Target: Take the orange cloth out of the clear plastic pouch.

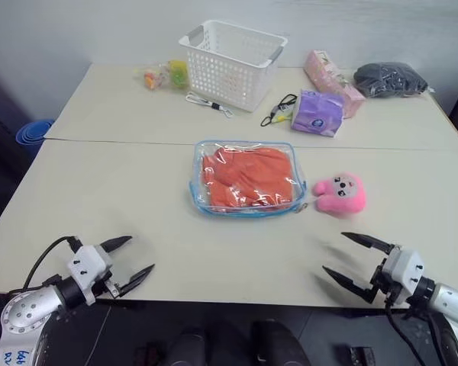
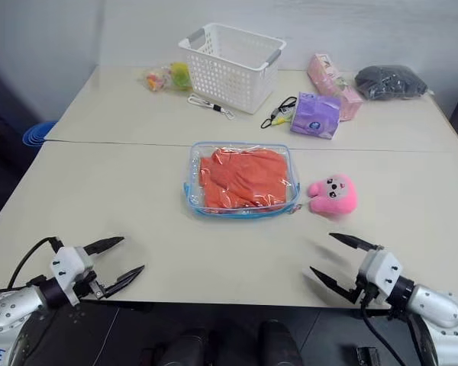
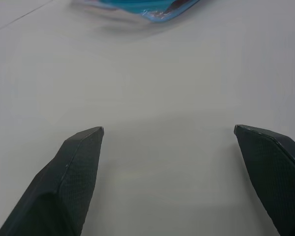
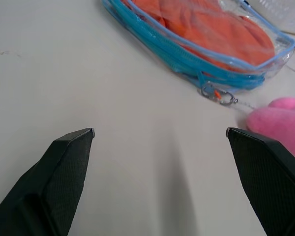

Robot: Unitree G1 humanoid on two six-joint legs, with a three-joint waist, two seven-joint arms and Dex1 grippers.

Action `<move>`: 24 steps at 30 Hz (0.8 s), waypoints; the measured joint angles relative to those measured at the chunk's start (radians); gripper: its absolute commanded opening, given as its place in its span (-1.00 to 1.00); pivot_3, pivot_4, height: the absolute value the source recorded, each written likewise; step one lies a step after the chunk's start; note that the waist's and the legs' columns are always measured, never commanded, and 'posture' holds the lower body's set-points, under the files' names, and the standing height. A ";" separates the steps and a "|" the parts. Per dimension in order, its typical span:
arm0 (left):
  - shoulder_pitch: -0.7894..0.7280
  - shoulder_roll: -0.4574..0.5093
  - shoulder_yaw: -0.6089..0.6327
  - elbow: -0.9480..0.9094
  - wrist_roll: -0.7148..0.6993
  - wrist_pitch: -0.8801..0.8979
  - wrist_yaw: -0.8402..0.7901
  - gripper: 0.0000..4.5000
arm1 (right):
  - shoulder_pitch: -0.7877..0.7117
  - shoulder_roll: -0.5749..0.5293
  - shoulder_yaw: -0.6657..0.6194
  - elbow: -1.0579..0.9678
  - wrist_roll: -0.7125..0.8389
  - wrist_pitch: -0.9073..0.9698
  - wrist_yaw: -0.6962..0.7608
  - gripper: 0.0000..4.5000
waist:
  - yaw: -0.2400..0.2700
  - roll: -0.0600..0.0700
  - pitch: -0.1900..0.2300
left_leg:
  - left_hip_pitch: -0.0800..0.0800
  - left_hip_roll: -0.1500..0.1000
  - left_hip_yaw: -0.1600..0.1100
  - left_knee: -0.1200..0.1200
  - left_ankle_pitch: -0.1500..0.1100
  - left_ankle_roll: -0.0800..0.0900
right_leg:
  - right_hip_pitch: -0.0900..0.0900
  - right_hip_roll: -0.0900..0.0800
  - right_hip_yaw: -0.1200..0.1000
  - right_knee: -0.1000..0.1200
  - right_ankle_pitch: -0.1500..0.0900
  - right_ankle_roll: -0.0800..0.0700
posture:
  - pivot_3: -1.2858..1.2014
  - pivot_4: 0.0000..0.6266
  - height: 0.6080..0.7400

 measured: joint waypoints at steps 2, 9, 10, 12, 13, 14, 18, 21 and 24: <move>0.013 0.000 0.000 -0.011 0.000 0.012 -0.001 0.99 | 0.011 0.000 0.000 0.000 0.000 0.000 0.000 1.00 | -0.004 0.000 0.000 | 0.000 0.000 0.000 0.000 0.000 0.000 | 0.000 0.000 0.000 0.000 0.000 0.000 | 0.03 -0.52 1.00; 0.023 0.012 0.004 -0.024 -0.041 0.059 -0.049 0.99 | 0.046 0.000 0.000 -0.033 0.008 0.007 0.002 1.00 | 0.000 0.000 0.000 | 0.000 0.000 0.000 0.000 0.000 0.000 | 0.000 0.000 0.000 0.001 0.000 0.000 | 0.03 -0.52 1.00; 0.022 0.018 0.005 -0.023 -0.041 0.060 -0.058 0.99 | 0.049 0.000 0.000 -0.042 0.009 0.010 0.002 1.00 | 0.000 0.000 0.000 | 0.000 0.000 0.000 0.000 0.000 0.000 | 0.000 0.000 0.000 0.000 0.000 0.000 | 0.03 -0.52 1.00; 0.004 0.047 0.005 -0.013 -0.041 0.062 -0.086 0.99 | 0.054 0.000 0.000 -0.065 0.019 0.017 0.002 1.00 | 0.001 0.000 0.000 | 0.000 0.000 0.000 0.000 0.000 0.000 | 0.000 0.000 0.000 0.000 0.000 0.000 | 0.03 -0.52 1.00; -0.011 0.049 0.005 -0.009 -0.041 0.062 -0.090 0.99 | 0.056 0.000 0.000 -0.076 0.022 0.023 0.004 1.00 | 0.001 0.000 0.000 | 0.000 0.000 0.000 0.000 0.000 0.000 | 0.000 0.000 0.000 0.000 0.000 0.000 | 0.03 -0.52 1.00; -0.030 0.048 0.005 -0.002 -0.043 0.062 -0.095 0.99 | 0.057 0.000 0.001 -0.087 0.024 0.033 0.005 1.00 | 0.001 0.001 0.000 | 0.000 0.000 0.000 0.000 0.000 0.000 | 0.000 0.000 0.000 0.000 0.000 0.000 | 0.03 -0.52 1.00; -0.082 0.048 0.006 0.035 -0.050 0.047 -0.115 0.99 | 0.053 0.000 0.001 -0.129 0.031 0.063 0.001 1.00 | -0.001 0.000 0.000 | 0.000 0.000 0.000 0.000 0.000 0.000 | 0.000 0.000 0.000 0.001 0.000 0.000 | 0.03 -0.52 1.00; -0.116 0.049 0.006 0.047 -0.051 0.027 -0.128 0.99 | 0.048 0.000 0.001 -0.148 0.031 0.079 -0.007 1.00 | -0.001 0.000 0.000 | 0.000 0.000 0.000 0.000 0.000 0.000 | 0.000 0.000 0.000 0.001 0.000 0.000 | 0.03 -0.52 1.00; -0.148 0.049 -0.009 0.046 -0.056 0.053 -0.148 0.99 | 0.051 0.014 -0.003 -0.207 0.054 0.113 -0.043 1.00 | 0.000 0.000 0.000 | 0.000 0.000 0.000 0.000 0.000 -0.001 | 0.000 0.001 -0.001 0.001 0.000 0.000 | 0.03 -0.52 1.00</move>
